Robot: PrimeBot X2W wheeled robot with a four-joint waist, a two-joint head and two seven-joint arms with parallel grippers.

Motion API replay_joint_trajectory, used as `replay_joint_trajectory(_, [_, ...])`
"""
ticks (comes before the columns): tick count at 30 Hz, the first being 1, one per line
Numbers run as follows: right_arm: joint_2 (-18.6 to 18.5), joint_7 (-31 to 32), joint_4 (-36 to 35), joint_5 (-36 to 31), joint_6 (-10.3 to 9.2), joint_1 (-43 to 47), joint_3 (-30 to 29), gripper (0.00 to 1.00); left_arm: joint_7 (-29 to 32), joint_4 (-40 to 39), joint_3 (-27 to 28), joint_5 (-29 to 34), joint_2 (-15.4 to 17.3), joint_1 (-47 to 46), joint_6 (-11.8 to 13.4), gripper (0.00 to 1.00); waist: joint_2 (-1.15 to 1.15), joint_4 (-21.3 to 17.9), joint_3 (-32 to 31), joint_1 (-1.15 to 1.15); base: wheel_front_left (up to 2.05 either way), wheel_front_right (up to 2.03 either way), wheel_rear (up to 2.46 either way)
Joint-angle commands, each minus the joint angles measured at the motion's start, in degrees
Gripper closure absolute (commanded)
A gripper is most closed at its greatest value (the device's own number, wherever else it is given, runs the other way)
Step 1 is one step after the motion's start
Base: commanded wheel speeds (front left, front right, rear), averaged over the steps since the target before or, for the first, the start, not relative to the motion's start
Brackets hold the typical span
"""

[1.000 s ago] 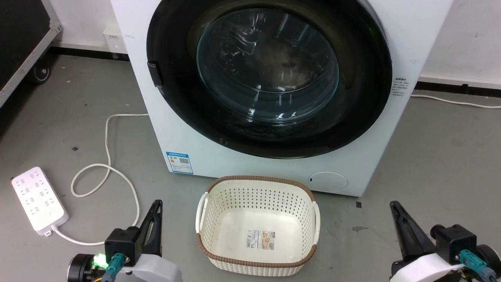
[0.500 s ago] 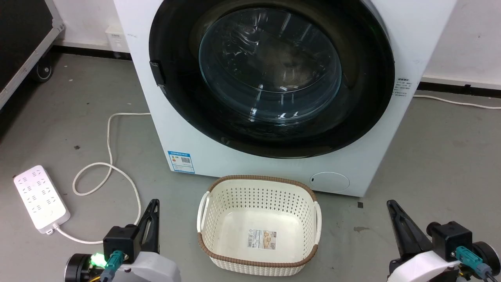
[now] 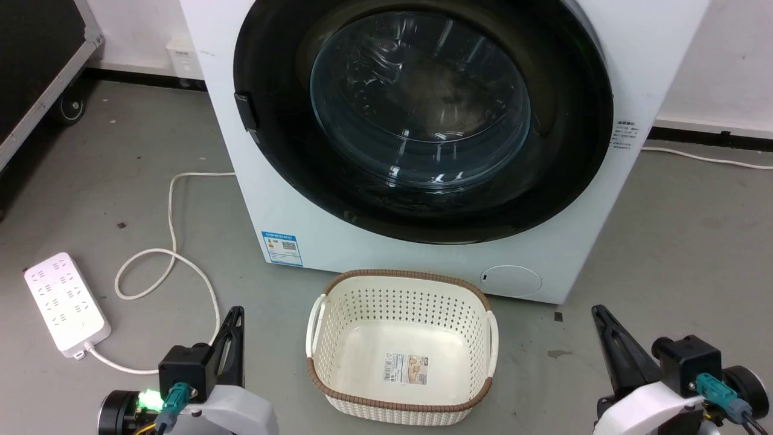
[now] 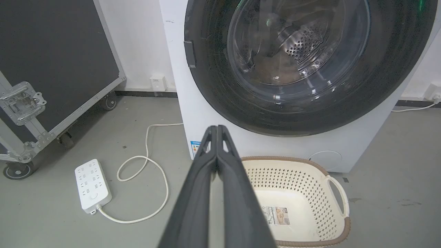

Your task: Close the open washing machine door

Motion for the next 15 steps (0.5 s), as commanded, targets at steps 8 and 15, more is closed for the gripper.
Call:
replay_joint_trajectory(8, [0.4,1.2,-0.9,-0.8,-0.04,-1.1,0.3,1.00,1.2,-0.8,0.6,0.9,-0.2,-0.8,0.5,1.00,0.00,0.2,0.0,0.00,0.00,0.00,0.00])
replay_joint_trajectory(15, [0.4,1.5,-1.0,-0.9,-0.04,-1.2,0.4,1.00,1.5,-1.0,0.8,1.1,-0.3,-0.9,0.6,1.00,0.00,0.3,0.1,0.00,0.00,0.00,0.00])
